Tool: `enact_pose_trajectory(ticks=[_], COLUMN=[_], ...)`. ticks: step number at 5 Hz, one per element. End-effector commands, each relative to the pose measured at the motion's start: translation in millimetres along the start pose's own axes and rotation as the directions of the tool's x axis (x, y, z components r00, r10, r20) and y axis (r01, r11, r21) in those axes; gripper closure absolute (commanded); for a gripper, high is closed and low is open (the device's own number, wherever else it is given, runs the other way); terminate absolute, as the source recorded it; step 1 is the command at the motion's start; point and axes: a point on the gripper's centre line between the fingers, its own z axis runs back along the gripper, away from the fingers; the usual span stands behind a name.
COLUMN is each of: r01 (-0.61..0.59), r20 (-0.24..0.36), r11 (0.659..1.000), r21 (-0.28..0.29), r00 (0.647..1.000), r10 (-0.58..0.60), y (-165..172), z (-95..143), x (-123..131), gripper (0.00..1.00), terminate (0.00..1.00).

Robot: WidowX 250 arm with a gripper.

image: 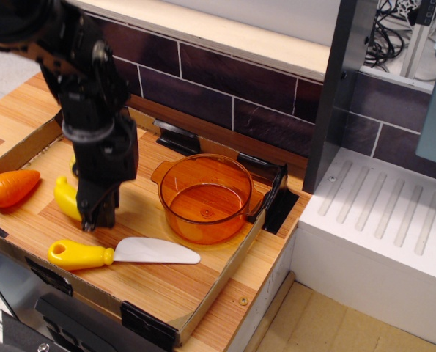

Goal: Put banana in pot

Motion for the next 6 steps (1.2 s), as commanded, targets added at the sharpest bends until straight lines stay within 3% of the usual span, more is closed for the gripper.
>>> enact_pose_trajectory(ticks=[1,2,3,5,6], r01=[-0.261,-0.354,-0.374,-0.333,-0.308], r20=[-0.058,-0.064,-0.081,-0.062,-0.053], r11=[0.964,0.935,0.927,0.943,0.951], r21=[0.056,0.032,0.024,-0.009,-0.028], r00=[0.963,0.932,0.924,0.941,0.951], r10=[0.264,0.356,0.375,0.332,0.306], y=[29,38,37,23,18], z=[60,70,65,52,52], x=[17,45,76,118,117], gripper=[1.0,1.0,1.0,1.0,0.0], terminate=[0.0,0.0,0.0,0.0,0.0])
